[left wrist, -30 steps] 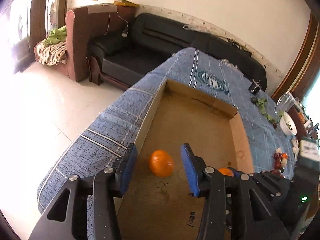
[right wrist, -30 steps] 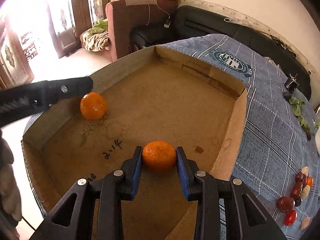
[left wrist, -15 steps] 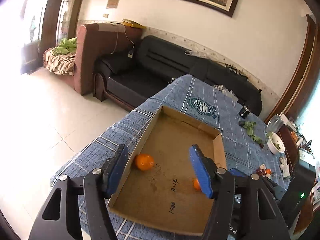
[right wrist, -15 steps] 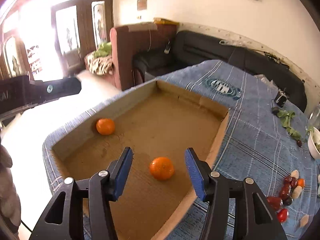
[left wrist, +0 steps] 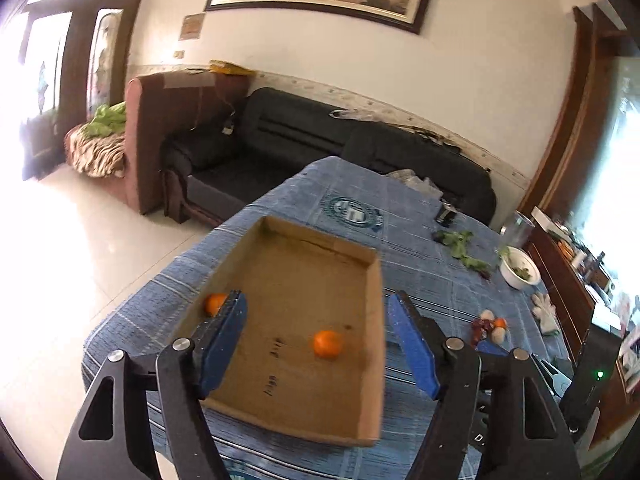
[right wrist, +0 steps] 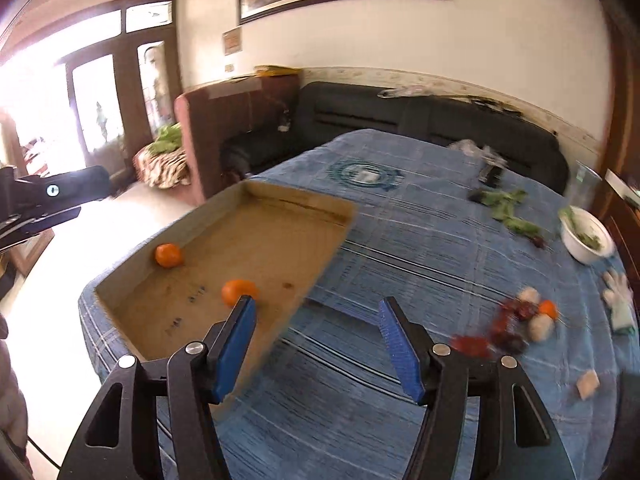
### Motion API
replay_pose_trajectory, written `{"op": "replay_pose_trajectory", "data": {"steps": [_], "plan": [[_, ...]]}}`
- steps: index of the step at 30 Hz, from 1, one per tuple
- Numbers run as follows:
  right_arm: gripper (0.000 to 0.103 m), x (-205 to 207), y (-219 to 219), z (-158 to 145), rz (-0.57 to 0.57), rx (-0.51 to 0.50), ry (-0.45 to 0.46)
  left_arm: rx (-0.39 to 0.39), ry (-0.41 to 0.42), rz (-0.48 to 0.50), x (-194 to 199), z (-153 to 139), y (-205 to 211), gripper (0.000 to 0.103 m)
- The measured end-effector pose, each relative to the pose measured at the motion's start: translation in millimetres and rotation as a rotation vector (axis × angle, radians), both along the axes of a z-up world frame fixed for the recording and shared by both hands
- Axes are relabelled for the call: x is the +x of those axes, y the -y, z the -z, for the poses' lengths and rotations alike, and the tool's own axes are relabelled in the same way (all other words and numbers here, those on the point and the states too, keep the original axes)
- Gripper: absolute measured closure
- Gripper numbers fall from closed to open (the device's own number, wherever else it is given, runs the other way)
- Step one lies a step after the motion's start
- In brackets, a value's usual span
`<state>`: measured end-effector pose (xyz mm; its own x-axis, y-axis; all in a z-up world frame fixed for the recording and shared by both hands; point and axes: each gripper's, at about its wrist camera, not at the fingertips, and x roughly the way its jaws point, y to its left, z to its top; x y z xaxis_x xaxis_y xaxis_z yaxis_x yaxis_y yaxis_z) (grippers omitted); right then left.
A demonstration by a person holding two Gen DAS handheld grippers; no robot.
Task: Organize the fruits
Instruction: 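Move both open tools back over the fruit on the table, then grasp a red date with the left tool while the right tool grasps a white cube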
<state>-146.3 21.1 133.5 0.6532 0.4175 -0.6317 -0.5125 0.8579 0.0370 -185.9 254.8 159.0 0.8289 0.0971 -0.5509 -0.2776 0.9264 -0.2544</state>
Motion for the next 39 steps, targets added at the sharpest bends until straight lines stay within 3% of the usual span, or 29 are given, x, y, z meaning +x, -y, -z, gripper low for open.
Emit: {"op": "replay_pose_trajectory", "data": {"steps": [6,10,13,19,25,28,36,39], "plan": [[0.034,-14,74,3,0.138,-0.01,0.012,-0.02,-0.036,0.13,21,5,54,0.028],[0.034,-27,145,-5,0.29,0.005,0.03,-0.063,-0.066,0.216,38,12,88,0.028],[0.028,-33,203,-7,0.426,0.022,0.012,-0.083,-0.066,0.25,48,23,109,0.028],[0.028,-30,269,7,0.563,0.039,-0.04,-0.079,-0.177,0.335,70,54,140,0.028],[0.028,3,279,28,0.561,0.071,-0.089,-0.063,-0.214,0.355,84,75,153,0.028],[0.03,28,277,39,0.546,0.089,-0.117,-0.04,-0.251,0.38,99,86,162,0.042],[0.03,77,280,60,0.542,0.124,-0.183,0.102,-0.27,0.45,151,108,196,0.043],[0.03,86,280,65,0.544,0.117,-0.2,0.119,-0.305,0.462,169,124,200,0.043]]}}
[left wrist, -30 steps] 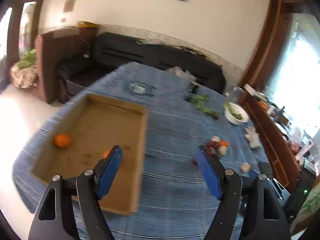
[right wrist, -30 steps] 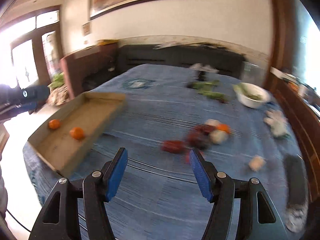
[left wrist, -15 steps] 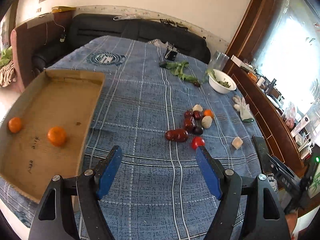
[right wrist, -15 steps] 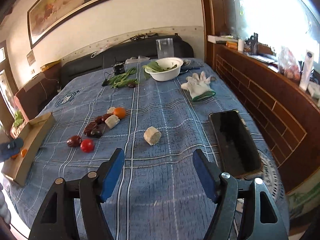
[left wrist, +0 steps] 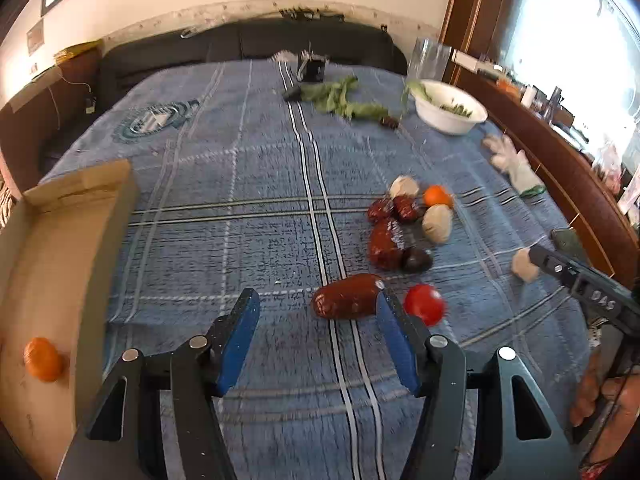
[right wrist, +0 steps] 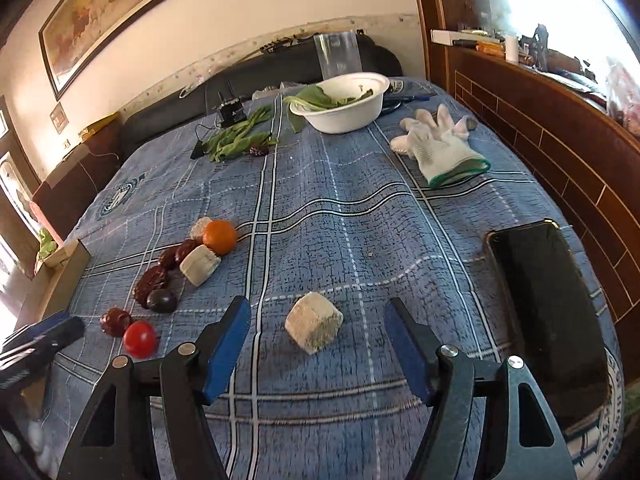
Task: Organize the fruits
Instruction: 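Grasp a red date with the left tool while the right tool grasps a white cube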
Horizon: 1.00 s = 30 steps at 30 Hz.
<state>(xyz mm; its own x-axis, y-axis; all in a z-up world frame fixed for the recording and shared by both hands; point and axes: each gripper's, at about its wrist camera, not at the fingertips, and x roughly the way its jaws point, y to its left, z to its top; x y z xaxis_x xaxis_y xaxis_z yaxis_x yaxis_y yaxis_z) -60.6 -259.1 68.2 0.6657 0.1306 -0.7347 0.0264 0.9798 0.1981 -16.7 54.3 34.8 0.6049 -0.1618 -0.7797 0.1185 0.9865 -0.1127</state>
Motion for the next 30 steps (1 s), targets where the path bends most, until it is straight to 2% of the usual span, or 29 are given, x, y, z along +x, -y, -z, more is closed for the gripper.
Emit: {"op": "replay_pose_trajectory", "data": {"steps": [4,8,10,12,14,16,17,23,30], "plan": [[0.03,10,1,6,0.0,-0.005,-0.021,-0.056,-0.02,0.02,11,10,-3,0.043],[0.048,18,-4,13,-0.007,-0.027,-0.053,-0.044,-0.045,0.063,16,22,6,0.043],[0.056,20,-6,18,-0.003,-0.04,-0.071,-0.017,-0.023,0.067,16,22,11,0.043],[0.058,20,-8,18,-0.002,-0.051,-0.067,-0.015,-0.019,0.071,17,22,14,0.043],[0.067,20,-9,19,-0.015,-0.042,-0.066,-0.016,-0.018,0.075,19,22,17,0.045],[0.067,18,-12,19,-0.014,-0.064,-0.061,0.007,-0.01,0.081,18,22,22,0.071],[0.067,17,-13,18,-0.015,-0.07,-0.06,0.029,-0.01,0.08,17,22,24,0.075],[0.067,3,-24,4,-0.042,-0.073,-0.042,-0.041,-0.009,0.047,1,9,7,0.075],[0.067,-23,-61,-32,-0.12,-0.057,0.037,-0.129,0.053,-0.027,-44,-31,-42,0.075]]}}
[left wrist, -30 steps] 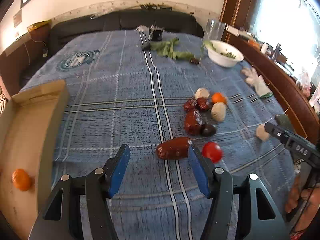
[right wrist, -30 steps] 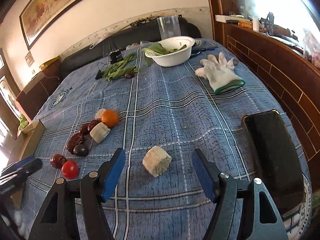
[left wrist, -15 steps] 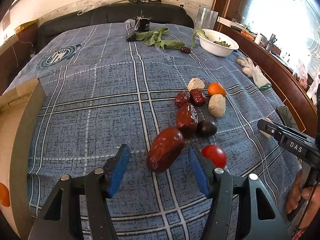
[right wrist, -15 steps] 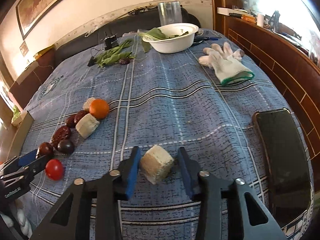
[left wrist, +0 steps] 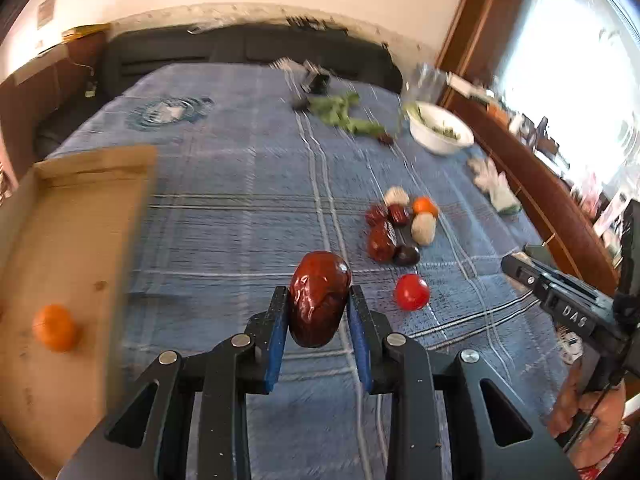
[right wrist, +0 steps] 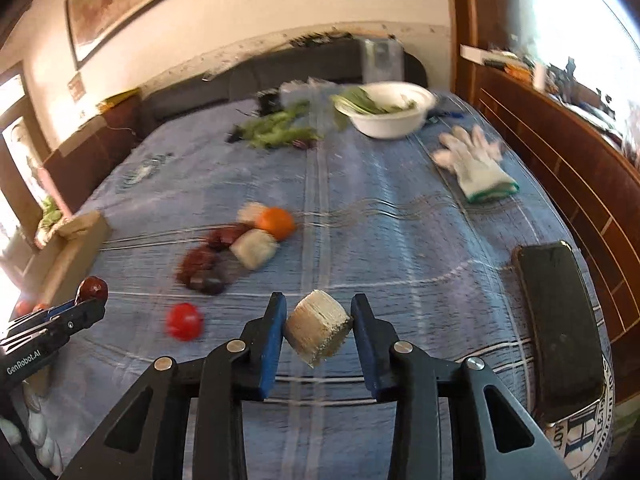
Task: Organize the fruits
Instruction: 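Grasp a red date with the left tool while the right tool grasps a white cube, then carry the date and white cube over the box with both tools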
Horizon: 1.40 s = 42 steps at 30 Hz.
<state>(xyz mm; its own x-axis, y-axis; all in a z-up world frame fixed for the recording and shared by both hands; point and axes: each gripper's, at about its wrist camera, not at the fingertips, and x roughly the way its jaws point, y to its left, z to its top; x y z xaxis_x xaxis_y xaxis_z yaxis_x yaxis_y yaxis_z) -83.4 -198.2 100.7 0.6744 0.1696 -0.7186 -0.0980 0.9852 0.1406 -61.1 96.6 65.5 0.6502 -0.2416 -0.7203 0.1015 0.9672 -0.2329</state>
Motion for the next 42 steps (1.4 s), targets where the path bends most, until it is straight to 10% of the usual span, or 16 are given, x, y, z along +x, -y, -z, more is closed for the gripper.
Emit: {"op": "replay_pose_trajectory", "data": {"steps": [16,28,42], "plan": [[0.066,-10,-203,-95,-0.447,0.093,0.111,0.13,0.083,-0.27,-15,-71,-176,0.074],[0.066,25,-335,-8,-0.59,0.052,-0.073,0.111,-0.157,-0.359,44,4,-241,0.074],[0.065,36,-368,43,-0.632,0.007,-0.195,0.106,-0.314,-0.399,47,31,-255,0.074]]}}
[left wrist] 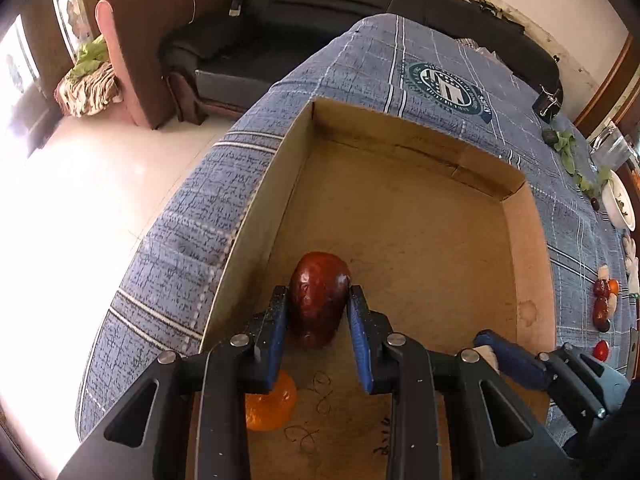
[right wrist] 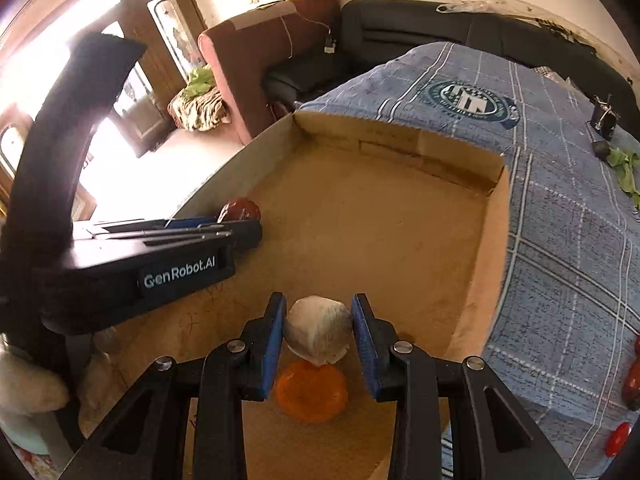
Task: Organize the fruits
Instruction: 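Carry the date and white cube over the box with both tools, then open both tools to drop the date and cube into the box, then move both open tools back over the remaining fruit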
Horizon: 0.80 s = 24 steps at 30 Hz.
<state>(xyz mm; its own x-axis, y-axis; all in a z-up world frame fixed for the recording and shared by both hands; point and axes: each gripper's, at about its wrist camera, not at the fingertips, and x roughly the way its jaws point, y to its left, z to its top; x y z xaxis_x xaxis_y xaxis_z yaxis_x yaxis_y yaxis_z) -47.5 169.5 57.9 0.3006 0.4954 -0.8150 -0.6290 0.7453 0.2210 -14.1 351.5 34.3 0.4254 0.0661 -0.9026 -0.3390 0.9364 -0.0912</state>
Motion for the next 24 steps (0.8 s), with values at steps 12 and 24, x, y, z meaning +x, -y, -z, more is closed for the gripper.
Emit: {"op": "replay_pose_trajectory", "data": {"steps": [12,24], "plan": [[0.053,-20,14,-35,0.001,0.045,0.092,-0.018,0.152,-0.064,-45,-48,-1,0.047],[0.05,-61,127,-62,0.206,0.179,0.12,-0.034,0.335,-0.046,-111,-87,62,0.038]]}}
